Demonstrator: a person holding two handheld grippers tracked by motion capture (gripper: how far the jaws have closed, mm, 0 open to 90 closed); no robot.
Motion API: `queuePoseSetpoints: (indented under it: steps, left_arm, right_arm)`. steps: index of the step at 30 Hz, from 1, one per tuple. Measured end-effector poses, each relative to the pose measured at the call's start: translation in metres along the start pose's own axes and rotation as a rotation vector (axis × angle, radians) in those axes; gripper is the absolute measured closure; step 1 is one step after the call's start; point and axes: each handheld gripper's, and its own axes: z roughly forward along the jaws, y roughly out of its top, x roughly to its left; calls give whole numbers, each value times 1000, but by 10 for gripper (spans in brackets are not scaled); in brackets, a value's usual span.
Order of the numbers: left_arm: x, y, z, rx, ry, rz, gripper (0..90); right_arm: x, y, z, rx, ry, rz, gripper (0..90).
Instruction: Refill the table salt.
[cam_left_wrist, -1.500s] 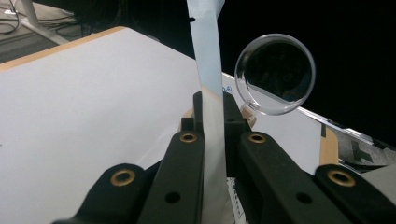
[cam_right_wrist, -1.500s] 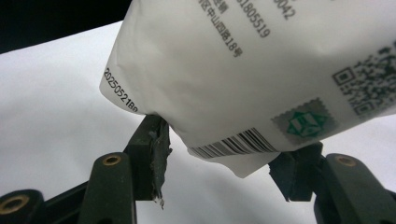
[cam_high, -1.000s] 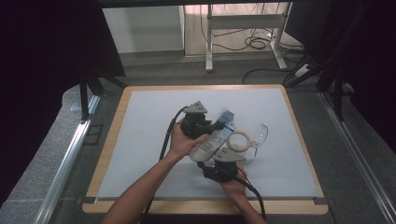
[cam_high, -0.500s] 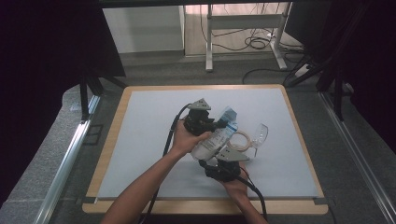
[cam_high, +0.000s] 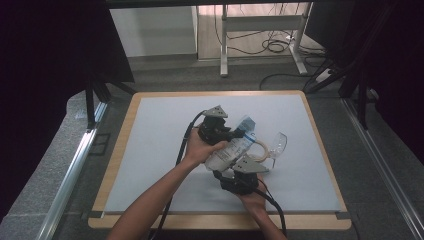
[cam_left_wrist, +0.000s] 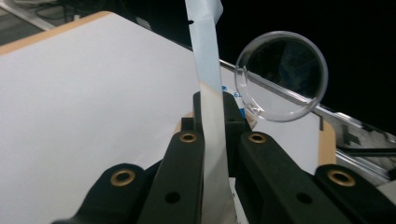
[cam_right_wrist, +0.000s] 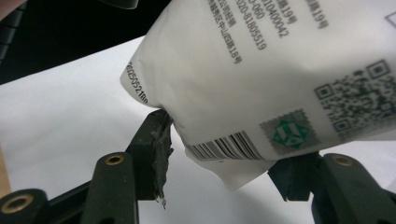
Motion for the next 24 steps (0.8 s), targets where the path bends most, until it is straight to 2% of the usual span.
queuePoseSetpoints:
  steps: [10,24]
  left_arm:
    - [1,0,0,6,-7,6,896]
    - [5,1,6,5,-17,9,896]
  right_arm:
    - [0,-1,-2,-11,14,-11,456]
    - [-3,-1,-6,-33,37,4,458]
